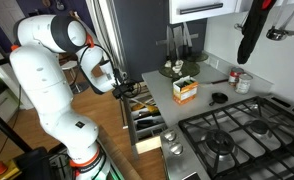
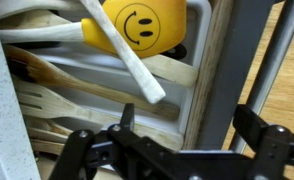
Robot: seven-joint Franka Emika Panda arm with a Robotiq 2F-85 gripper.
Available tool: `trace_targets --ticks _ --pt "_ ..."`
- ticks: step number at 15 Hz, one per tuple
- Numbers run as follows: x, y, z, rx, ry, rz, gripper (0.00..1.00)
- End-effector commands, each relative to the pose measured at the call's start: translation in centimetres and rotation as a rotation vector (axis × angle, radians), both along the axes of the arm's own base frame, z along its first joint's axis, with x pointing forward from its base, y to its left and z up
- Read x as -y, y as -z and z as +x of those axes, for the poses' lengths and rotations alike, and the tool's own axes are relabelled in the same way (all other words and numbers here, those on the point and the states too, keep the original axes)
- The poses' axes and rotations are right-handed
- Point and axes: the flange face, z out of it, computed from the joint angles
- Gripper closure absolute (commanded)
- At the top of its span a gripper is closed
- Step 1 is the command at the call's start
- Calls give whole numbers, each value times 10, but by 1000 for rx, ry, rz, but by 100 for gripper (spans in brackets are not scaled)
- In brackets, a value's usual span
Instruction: Take the green thing out of the box and put it into the drawer then close it
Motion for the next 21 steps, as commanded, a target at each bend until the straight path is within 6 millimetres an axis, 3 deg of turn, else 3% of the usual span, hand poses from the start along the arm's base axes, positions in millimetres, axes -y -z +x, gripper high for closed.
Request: trace_targets --ticks 1,10,21 --pt "3 1 20 41 23 -39 0" --pt "11 2 51 147 58 -121 0" --pt "15 19 64 222 129 -188 0"
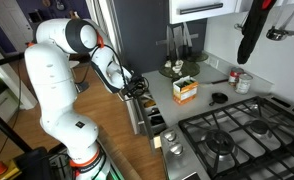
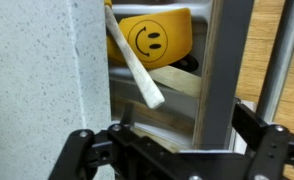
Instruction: Take the green thing out of the box and put it into the drawer then close it
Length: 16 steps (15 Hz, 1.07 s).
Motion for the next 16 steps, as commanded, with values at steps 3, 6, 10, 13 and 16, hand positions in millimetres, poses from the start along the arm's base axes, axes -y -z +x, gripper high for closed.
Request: trace_targets --ticks 3,6,10,13,16 --pt "3 4 8 66 63 -25 0" --pt "6 4 12 93 102 -30 0" --pt "10 5 16 120 145 -42 0" --pt "13 6 20 128 165 -53 0" --pt "18 7 22 143 198 -68 0"
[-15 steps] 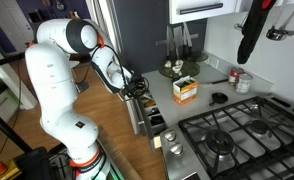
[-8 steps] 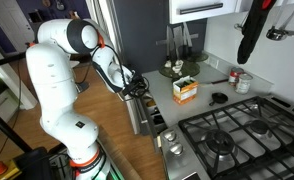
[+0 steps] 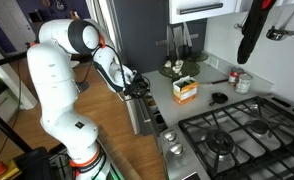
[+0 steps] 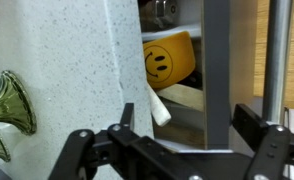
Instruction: Take the green thing out of the box and put it into the drawer then close it
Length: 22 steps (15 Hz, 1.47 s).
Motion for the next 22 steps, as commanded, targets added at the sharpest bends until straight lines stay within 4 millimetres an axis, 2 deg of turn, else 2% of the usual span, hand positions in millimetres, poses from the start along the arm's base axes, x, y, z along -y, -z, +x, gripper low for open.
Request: trace_targets --ticks 1,8,17,22 --pt "5 5 5 32 46 -18 0" --pt "6 2 10 91 111 2 0" --pt "14 9 24 126 154 14 0" --pt "12 -8 21 144 163 29 0"
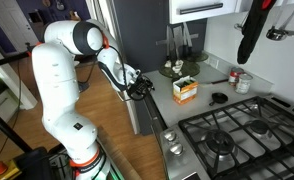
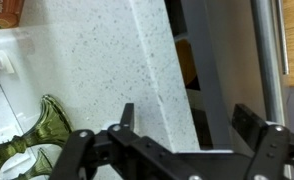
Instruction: Take the green thing out of the box and put it into the drawer then close it
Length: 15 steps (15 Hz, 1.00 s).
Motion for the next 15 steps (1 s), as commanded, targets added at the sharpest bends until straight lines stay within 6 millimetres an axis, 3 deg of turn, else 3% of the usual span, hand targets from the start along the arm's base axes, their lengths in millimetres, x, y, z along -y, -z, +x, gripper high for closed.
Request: trace_targets --ticks 1,8,15 --pt "-2 -10 -6 16 0 17 0" --pt "-10 -17 -25 -32 -24 91 0" --pt "-14 -5 -13 -17 -54 83 0"
